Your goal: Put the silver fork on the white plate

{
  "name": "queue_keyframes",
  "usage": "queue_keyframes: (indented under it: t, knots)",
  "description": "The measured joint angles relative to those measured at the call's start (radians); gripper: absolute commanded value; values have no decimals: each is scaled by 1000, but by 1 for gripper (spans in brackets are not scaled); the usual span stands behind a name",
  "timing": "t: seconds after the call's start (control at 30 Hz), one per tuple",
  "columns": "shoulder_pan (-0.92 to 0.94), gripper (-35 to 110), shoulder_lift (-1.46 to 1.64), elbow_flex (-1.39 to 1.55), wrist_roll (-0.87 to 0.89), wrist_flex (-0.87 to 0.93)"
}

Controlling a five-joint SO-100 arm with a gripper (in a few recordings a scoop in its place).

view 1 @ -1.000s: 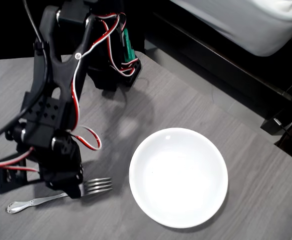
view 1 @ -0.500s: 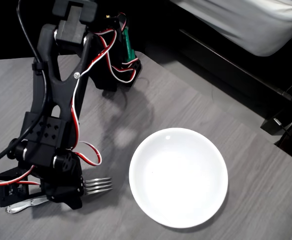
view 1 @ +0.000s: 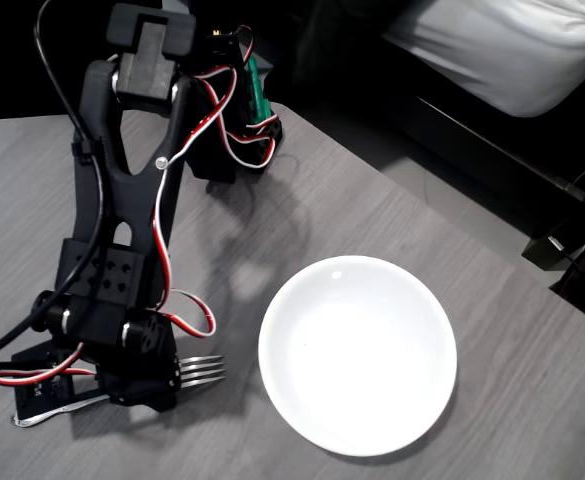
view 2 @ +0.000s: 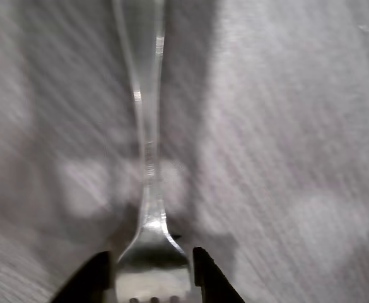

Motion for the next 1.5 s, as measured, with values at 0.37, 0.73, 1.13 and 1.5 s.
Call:
queue_keyframes:
  t: [0.37,0.73,1.13,1.5]
  knots:
    - [0,0,-17,-28,20,12]
    - [-14,0,49,-28,14,94]
    - [-9,0,204,-84,12,202]
    - [-147,0,330,-106,37,296]
